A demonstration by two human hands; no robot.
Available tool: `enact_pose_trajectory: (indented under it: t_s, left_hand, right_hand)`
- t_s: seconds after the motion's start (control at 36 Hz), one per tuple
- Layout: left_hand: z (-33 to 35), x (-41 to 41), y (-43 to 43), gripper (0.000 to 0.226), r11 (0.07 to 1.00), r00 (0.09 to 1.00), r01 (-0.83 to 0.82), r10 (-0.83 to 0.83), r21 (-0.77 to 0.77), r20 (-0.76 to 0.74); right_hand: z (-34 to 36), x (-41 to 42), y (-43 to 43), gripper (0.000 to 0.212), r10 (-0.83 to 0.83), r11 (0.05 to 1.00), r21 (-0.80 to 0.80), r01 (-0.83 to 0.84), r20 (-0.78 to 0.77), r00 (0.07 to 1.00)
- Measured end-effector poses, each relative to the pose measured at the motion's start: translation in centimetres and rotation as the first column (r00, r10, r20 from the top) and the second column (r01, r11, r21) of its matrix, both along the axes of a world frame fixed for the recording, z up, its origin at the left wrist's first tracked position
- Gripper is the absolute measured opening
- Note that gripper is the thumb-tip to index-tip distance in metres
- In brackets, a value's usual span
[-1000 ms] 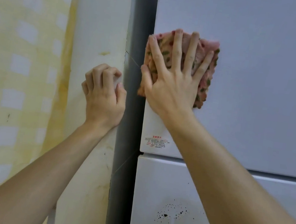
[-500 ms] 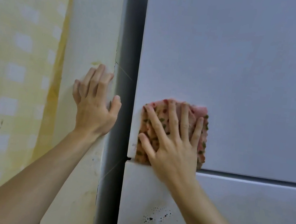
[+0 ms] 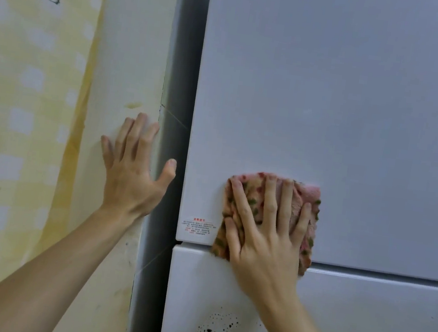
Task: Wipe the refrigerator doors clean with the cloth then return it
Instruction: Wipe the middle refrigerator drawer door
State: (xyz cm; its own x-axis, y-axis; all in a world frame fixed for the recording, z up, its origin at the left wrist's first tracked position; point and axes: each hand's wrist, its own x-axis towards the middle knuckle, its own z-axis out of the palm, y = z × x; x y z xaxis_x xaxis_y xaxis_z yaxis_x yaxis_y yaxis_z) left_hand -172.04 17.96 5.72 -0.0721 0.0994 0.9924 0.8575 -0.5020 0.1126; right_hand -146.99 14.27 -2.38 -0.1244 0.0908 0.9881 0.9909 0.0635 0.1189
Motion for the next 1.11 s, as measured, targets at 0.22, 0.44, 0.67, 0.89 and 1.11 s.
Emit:
enact_pose_trajectory:
  t_s: [0.22, 0.44, 0.67, 0.89, 1.11]
  left_hand:
    - [0.5, 2.8, -1.3, 0.066, 0.993, 0.988, 0.119, -0.117, -0.007, 0.101]
    - [-0.3, 6.5, -1.8, 0.061, 0.997, 0.989, 0.049, -0.039, 0.065, -0.146]
    - [-1.1, 10.1, -2.0, 0.062, 0.994, 0.990, -0.007, 0.022, 0.110, -0.138]
    - [-0.7, 12.3, -2.7, 0.058, 0.990, 0.985, -0.034, 0.056, 0.138, -0.161]
    - [-0.7, 13.7, -2.7, 0.056, 0.980, 0.978, -0.063, 0.099, 0.190, -0.185]
  right_hand:
    - [8.0, 1.0, 0.0, 0.061, 0.018, 0.998, 0.064, -0.011, -0.113, 0.993]
    - [11.1, 0.9, 0.0, 0.058, 0.007, 0.996, 0.084, 0.008, -0.184, 0.983]
    - [0.0, 4.8, -0.9, 0.058, 0.036, 0.999, 0.031, -0.037, 0.028, 0.999]
    - [8.1, 7.2, -1.4, 0.053, -0.003, 0.997, 0.071, 0.004, -0.022, 1.000]
    - [9.3, 7.9, -1.7, 0.057, -0.038, 0.999, 0.021, 0.041, -0.113, 0.993]
